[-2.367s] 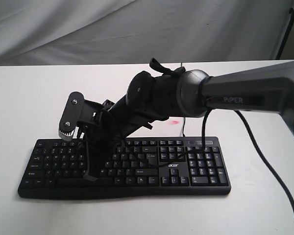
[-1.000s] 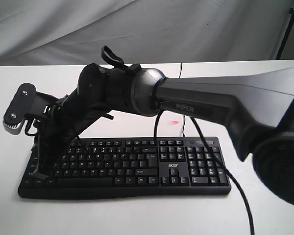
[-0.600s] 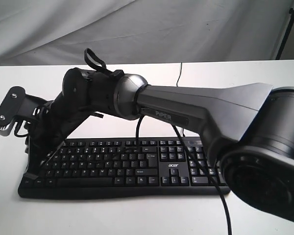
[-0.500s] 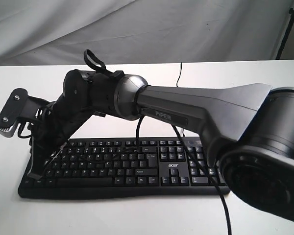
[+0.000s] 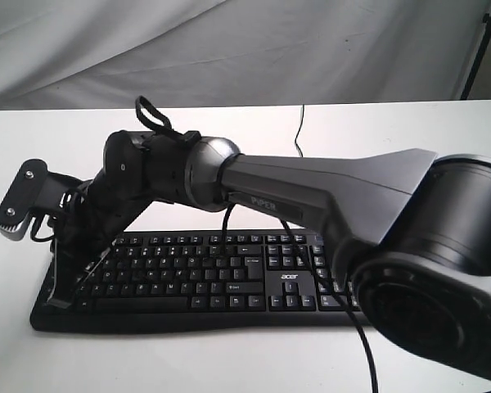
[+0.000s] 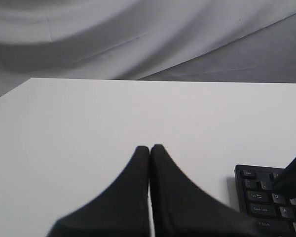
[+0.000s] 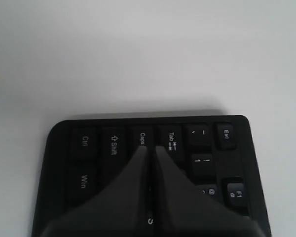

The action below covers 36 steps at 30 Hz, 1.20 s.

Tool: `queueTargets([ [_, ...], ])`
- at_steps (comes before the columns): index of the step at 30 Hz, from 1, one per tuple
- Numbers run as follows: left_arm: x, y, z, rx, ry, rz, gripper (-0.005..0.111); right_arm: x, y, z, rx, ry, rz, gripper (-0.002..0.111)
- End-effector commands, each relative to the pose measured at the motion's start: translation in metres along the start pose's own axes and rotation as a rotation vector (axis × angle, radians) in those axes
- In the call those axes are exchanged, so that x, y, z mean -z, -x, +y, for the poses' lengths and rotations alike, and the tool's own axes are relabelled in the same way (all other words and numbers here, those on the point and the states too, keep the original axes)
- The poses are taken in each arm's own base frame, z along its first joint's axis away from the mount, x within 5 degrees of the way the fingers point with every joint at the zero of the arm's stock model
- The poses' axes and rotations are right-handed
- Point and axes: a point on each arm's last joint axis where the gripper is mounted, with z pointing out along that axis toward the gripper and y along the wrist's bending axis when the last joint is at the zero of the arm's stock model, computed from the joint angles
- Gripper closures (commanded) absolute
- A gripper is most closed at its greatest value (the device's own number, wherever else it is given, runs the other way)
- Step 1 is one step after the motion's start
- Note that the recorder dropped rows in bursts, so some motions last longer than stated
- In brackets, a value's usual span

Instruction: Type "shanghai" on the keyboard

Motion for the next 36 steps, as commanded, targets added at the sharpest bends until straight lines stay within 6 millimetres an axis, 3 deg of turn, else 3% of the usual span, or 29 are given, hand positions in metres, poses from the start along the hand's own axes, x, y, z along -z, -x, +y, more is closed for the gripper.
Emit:
queueTargets([
  [1,0.0,-0.001,0.0,0.001,-0.004,-0.009,0.106,-0.005,-0.002,-0.001,-0.004,-0.008,0.001,0.108],
  [28,0.0,-0.001,0.0,0.001,-0.004,-0.009,0.106,-0.015,-0.011,-0.001,0.012,-0.008,0.036,0.108],
  [36,0.0,-0.001,0.0,0.001,-0.004,-0.009,0.106,-0.026,-0.022,0.001,0.002,0.014,0.067,0.108],
])
